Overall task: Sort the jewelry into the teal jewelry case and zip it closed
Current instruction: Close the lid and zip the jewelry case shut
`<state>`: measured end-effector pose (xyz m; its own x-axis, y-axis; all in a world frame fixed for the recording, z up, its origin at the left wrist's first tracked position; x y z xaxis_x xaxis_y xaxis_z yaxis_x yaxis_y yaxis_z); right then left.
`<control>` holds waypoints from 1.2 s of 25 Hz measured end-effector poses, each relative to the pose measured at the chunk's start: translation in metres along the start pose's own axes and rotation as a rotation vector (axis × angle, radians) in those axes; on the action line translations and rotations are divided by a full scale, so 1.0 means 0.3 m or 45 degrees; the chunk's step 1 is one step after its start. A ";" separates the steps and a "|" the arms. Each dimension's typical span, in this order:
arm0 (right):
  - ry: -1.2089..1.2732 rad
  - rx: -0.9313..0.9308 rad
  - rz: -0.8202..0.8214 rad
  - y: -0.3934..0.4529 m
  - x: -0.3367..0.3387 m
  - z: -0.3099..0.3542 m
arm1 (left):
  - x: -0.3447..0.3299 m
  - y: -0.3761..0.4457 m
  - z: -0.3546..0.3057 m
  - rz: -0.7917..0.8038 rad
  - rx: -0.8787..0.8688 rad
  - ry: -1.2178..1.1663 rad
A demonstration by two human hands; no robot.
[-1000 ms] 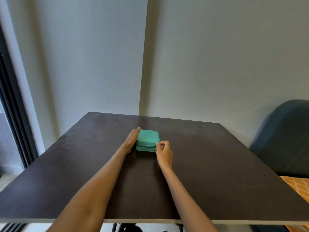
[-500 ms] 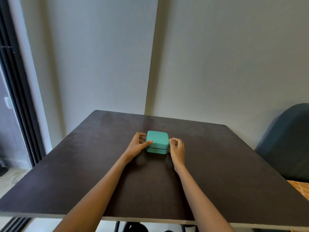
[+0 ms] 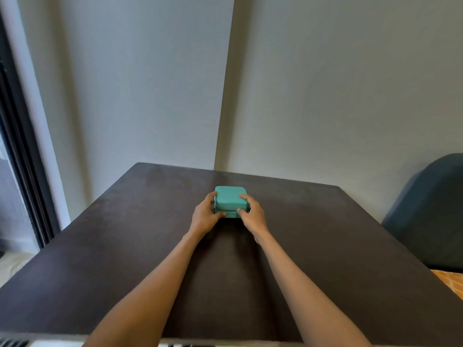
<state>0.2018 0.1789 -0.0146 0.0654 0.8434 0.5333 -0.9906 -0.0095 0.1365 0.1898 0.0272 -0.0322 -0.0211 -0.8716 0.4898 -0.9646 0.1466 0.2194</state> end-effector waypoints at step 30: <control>-0.058 0.135 0.005 0.616 -0.182 -0.079 | 0.048 0.489 0.151 -0.157 0.044 0.542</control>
<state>0.0124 0.1439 -0.0383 0.0688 0.8182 0.5709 -0.9728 -0.0718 0.2203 0.0362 0.0151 -0.0312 0.1980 -0.6105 0.7669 -0.9614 0.0314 0.2732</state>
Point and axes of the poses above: each hand's wrist, its own y-axis towards the middle knuckle, its own x-axis out of the back of the hand, z = x × y, the point moved 3 cm from there along y, towards the middle knuckle, and after that the axes turned 9 degrees about z, right-handed, at the moved point
